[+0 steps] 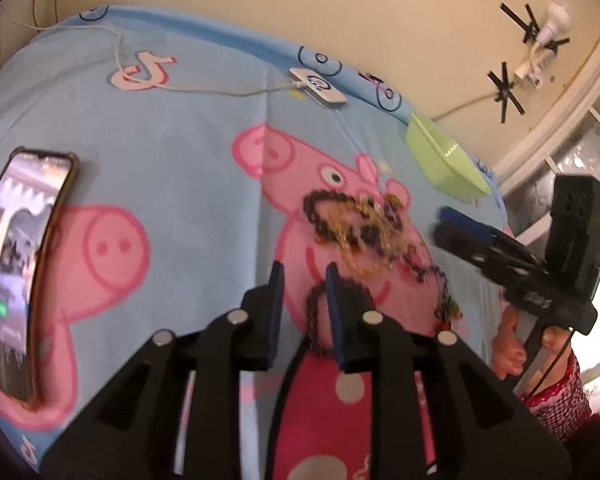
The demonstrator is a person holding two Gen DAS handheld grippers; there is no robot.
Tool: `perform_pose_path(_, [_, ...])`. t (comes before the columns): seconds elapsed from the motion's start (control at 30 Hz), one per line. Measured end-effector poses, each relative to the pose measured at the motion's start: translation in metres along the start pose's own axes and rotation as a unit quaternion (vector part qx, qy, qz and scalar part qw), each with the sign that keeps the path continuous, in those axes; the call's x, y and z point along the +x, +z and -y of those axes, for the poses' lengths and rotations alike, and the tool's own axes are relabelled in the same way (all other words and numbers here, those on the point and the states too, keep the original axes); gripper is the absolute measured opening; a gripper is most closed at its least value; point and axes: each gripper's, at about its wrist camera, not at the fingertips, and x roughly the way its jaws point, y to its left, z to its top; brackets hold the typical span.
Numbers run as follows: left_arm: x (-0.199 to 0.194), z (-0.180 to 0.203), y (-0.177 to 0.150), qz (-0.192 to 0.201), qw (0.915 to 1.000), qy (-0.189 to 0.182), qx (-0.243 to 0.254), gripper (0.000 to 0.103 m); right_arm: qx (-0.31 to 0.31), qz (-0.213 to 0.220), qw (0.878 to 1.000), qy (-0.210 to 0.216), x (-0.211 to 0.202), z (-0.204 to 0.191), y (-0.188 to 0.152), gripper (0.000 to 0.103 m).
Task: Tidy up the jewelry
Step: 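Grasp the dark bead bracelet from the pile with the right tool, then carry the dark bead bracelet into the green basket and release it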
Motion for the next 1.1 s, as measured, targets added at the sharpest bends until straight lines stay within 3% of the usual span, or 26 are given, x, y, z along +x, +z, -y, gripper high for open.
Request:
perform_pose_path(0.1, [0.016,0.004,0.017,-0.013,0.9999,0.000,-0.003,0.020,-0.015,-0.034,0.999,-0.008,0.032,-0.008,0.011,0.002])
perform_pose_path(0.13, [0.020,0.004,0.020,-0.015,0.9999,0.000,0.000,0.020,-0.024,-0.044,0.999,-0.017,0.040,-0.010,0.010,0.000])
perform_pose_path(0.23, [0.034,0.014,0.032,-0.020,0.9997,0.007,0.015,0.020,-0.027,-0.055,0.998,-0.018,0.039,-0.007,-0.004,0.000])
perform_pose_path(0.33, [0.050,0.018,0.040,-0.030,0.9991,0.015,0.026,0.027,-0.035,-0.064,0.997,-0.019,0.018,-0.005,-0.029,0.000])
perform_pose_path(0.43, [0.066,0.019,0.044,-0.043,0.9985,0.017,0.028,0.028,-0.025,-0.073,0.997,-0.010,-0.002,0.003,-0.043,0.000])
perform_pose_path(0.57, [0.071,0.023,0.044,-0.035,0.9985,0.022,0.037,0.028,-0.011,-0.044,0.999,0.011,-0.026,0.009,-0.040,0.000])
perform_pose_path(0.6, [0.071,0.024,0.044,-0.030,0.9984,0.025,0.041,0.028,-0.007,-0.032,0.999,0.012,-0.030,0.010,-0.037,0.004])
perform_pose_path(0.63, [0.072,0.025,0.043,-0.028,0.9983,0.026,0.044,0.028,-0.004,-0.020,1.000,0.014,-0.033,0.012,-0.033,0.016])
perform_pose_path(0.67, [0.072,0.026,0.043,-0.025,0.9980,0.029,0.050,0.026,0.002,-0.006,1.000,0.014,-0.034,0.015,-0.026,0.021])
perform_pose_path(0.7, [0.072,0.028,0.042,-0.023,0.9976,0.034,0.055,0.011,0.005,-0.001,1.000,0.012,-0.032,0.015,-0.020,0.023])
perform_pose_path(0.73, [0.074,0.028,0.041,-0.029,0.9973,0.033,0.059,0.009,0.006,-0.003,1.000,0.012,-0.027,0.015,-0.013,0.023])
perform_pose_path(0.87, [0.071,0.020,0.042,-0.027,0.9985,0.019,0.044,0.009,-0.029,-0.056,0.998,0.023,0.024,0.002,0.013,0.022])
perform_pose_path(0.9, [0.070,0.018,0.042,-0.026,0.9986,0.020,0.041,0.009,-0.041,-0.072,0.996,0.019,0.038,-0.003,0.015,0.018])
perform_pose_path(0.97, [0.069,0.015,0.042,-0.024,0.9987,0.023,0.037,0.009,-0.076,-0.105,0.991,-0.016,0.066,-0.011,0.015,0.000])
perform_pose_path(1.1, [0.059,0.016,0.045,-0.024,0.9993,0.010,0.026,0.009,-0.043,-0.093,0.995,0.010,0.067,-0.002,0.026,0.000])
